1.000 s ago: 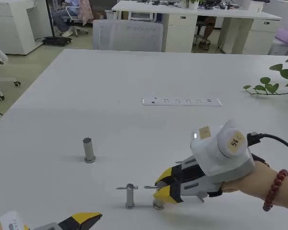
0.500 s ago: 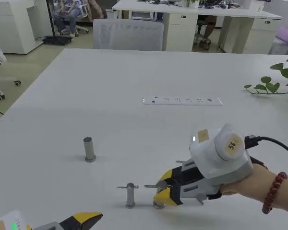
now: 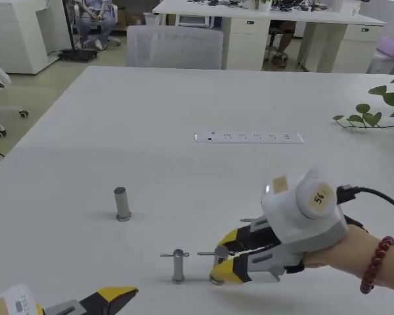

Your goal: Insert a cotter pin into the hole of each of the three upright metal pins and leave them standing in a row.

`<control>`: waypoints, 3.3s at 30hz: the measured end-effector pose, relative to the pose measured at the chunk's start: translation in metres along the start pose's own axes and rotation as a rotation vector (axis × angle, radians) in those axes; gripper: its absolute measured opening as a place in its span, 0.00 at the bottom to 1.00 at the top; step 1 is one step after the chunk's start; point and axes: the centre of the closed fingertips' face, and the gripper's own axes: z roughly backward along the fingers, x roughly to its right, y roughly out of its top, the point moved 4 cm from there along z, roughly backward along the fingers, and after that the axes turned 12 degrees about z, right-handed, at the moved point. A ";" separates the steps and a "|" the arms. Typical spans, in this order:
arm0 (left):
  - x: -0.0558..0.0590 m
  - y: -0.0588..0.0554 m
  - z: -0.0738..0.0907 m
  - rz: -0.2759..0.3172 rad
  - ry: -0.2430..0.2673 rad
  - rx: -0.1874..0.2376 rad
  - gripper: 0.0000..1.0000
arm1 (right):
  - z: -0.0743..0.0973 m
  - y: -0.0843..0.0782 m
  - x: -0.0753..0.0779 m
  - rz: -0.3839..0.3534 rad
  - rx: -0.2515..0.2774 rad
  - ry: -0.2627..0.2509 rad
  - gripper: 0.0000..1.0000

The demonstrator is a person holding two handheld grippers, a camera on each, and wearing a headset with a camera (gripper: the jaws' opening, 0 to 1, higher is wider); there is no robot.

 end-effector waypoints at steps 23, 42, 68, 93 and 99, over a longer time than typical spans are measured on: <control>-0.001 0.017 0.010 0.014 0.049 0.040 0.75 | 0.039 0.015 -0.009 -0.132 0.063 -0.116 0.55; 0.002 0.020 0.021 0.035 0.083 0.032 0.88 | 0.082 0.001 -0.032 -0.243 0.087 -0.216 0.75; 0.002 0.023 0.031 0.053 0.127 0.037 0.95 | 0.112 -0.023 -0.061 -0.337 0.111 -0.309 0.98; -0.045 0.067 0.031 0.094 0.216 0.114 0.76 | 0.116 -0.026 -0.074 -0.373 0.132 -0.317 0.97; -0.059 0.080 0.028 0.076 0.246 0.128 0.71 | 0.116 -0.025 -0.072 -0.369 0.136 -0.320 0.96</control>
